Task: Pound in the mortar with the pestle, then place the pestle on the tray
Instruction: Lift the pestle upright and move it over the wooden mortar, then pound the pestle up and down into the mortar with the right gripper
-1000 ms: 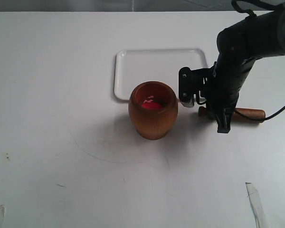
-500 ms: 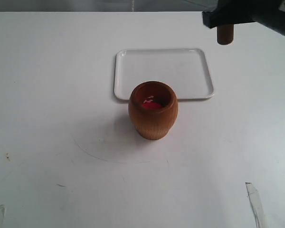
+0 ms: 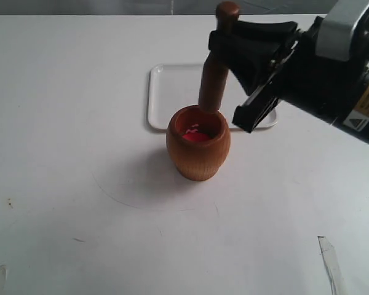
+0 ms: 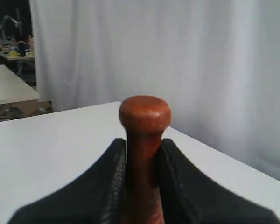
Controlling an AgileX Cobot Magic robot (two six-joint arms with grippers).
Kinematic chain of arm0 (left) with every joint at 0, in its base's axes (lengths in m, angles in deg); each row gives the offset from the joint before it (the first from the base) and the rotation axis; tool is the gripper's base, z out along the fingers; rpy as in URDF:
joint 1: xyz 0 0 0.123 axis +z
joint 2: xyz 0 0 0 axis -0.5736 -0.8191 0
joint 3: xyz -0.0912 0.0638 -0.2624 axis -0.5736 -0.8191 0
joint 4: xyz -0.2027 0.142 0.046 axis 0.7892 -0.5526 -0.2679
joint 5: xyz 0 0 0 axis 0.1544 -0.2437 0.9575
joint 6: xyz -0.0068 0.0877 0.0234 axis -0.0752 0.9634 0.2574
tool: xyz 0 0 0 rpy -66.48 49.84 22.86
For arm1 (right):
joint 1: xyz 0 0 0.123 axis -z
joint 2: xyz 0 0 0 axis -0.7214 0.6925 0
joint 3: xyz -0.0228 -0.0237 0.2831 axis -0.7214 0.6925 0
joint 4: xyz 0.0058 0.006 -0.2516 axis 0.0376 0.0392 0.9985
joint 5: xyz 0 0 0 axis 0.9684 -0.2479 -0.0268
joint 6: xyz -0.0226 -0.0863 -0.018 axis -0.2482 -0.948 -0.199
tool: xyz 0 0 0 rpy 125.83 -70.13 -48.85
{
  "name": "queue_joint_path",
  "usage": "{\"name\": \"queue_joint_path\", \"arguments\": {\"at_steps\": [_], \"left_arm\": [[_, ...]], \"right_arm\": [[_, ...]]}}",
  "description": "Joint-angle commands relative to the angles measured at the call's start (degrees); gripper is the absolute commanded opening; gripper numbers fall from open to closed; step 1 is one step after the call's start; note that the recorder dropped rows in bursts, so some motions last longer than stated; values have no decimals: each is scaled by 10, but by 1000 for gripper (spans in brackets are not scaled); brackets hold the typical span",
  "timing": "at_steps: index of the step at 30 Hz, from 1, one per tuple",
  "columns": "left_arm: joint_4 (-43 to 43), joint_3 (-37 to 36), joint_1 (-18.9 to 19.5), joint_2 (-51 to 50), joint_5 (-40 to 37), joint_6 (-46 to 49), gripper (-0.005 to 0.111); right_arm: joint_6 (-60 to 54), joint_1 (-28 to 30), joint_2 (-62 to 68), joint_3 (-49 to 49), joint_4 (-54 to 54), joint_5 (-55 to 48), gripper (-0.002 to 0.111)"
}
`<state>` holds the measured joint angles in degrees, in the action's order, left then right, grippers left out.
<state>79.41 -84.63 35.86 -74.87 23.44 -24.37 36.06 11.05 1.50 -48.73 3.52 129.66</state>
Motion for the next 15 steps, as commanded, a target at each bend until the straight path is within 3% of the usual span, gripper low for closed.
{"name": "queue_joint_path", "arguments": {"at_steps": [1, 6, 15], "left_arm": [[4, 0, -4, 1, 2, -5, 0], [4, 0, -4, 1, 2, -5, 0], [4, 0, -4, 1, 2, -5, 0]], "right_arm": [[-55, -33, 51, 4, -28, 101, 0], [-136, -62, 147, 33, -170, 161, 0], [-187, -85, 231, 35, -217, 161, 0]]}}
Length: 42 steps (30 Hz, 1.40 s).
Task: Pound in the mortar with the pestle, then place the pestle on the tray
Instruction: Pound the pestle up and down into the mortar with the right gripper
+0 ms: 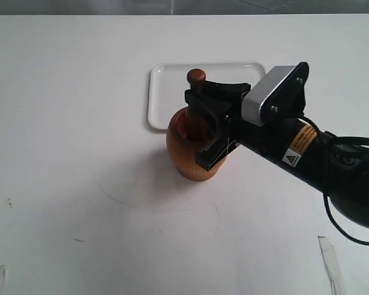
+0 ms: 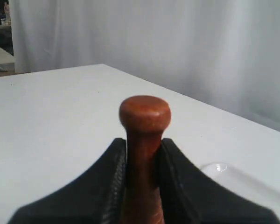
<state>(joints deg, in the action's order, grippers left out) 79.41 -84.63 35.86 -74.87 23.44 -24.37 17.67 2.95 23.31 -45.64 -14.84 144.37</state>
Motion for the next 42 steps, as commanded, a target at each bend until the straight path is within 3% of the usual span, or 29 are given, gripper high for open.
{"name": "queue_joint_path", "arguments": {"at_steps": [1, 7, 18, 24, 33, 42], "left_arm": [[4, 0, -4, 1, 2, -5, 0], [4, 0, -4, 1, 2, -5, 0], [4, 0, -4, 1, 2, -5, 0], [4, 0, -4, 1, 2, -5, 0], [4, 0, -4, 1, 2, -5, 0], [4, 0, -4, 1, 2, -5, 0]], "right_arm": [[12, -4, 19, 4, -44, 14, 0], [20, -4, 48, 0, -9, 14, 0], [-11, -4, -162, -3, -13, 14, 0], [19, -4, -110, 2, 20, -27, 0], [15, -15, 13, 27, 10, 14, 0], [-49, -15, -172, 17, -66, 14, 0]]}}
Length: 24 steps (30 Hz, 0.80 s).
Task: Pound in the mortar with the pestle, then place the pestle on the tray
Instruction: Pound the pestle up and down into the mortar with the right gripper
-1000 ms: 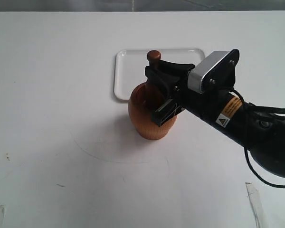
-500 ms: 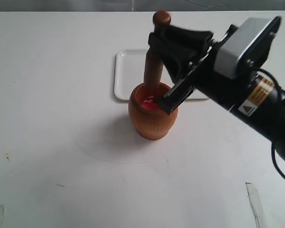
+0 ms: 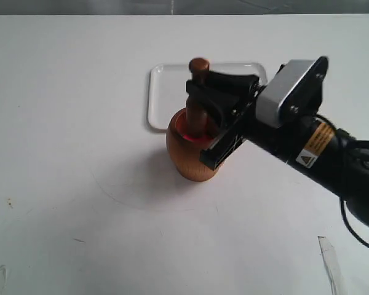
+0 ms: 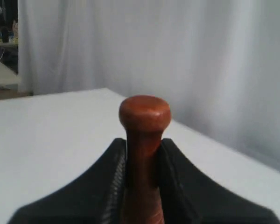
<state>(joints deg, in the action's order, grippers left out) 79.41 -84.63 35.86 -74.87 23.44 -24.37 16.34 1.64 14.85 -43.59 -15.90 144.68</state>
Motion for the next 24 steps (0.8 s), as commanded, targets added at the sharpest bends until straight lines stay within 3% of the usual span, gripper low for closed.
{"name": "queue_joint_path", "arguments": {"at_steps": [1, 7, 13, 17, 24], "left_arm": [[4, 0, -4, 1, 2, -5, 0], [4, 0, -4, 1, 2, -5, 0], [4, 0, -4, 1, 2, -5, 0], [4, 0, -4, 1, 2, -5, 0], [4, 0, -4, 1, 2, -5, 0]], "right_arm": [[-38, -1, -113, -3, -65, 0, 0], [3, -1, -104, -3, -26, -91, 0], [87, -1, 45, -1, 14, -50, 0], [78, -1, 105, -1, 23, -10, 0], [61, -1, -10, -17, 19, 11, 0]]}}
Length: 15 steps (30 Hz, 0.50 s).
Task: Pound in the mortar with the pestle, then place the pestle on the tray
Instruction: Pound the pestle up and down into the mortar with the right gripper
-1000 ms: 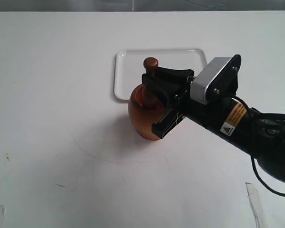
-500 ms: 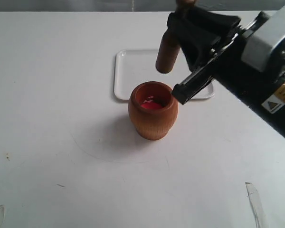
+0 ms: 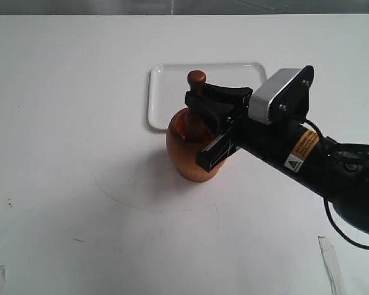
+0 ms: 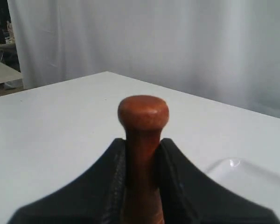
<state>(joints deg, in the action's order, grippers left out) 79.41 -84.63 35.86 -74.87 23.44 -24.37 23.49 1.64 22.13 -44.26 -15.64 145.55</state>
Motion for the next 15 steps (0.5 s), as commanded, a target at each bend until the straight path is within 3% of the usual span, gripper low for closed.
{"name": "queue_joint_path", "arguments": {"at_steps": [1, 7, 10, 15], "left_arm": [[4, 0, -4, 1, 2, -5, 0], [4, 0, -4, 1, 2, -5, 0], [4, 0, -4, 1, 2, -5, 0], [4, 0, -4, 1, 2, -5, 0]], "right_arm": [[-15, -1, -112, -14, 8, 2, 0], [-35, -1, -196, -17, -14, -77, 0], [-35, -1, -164, -16, -9, -128, 0], [-24, -1, -48, -11, -9, -108, 0]]}}
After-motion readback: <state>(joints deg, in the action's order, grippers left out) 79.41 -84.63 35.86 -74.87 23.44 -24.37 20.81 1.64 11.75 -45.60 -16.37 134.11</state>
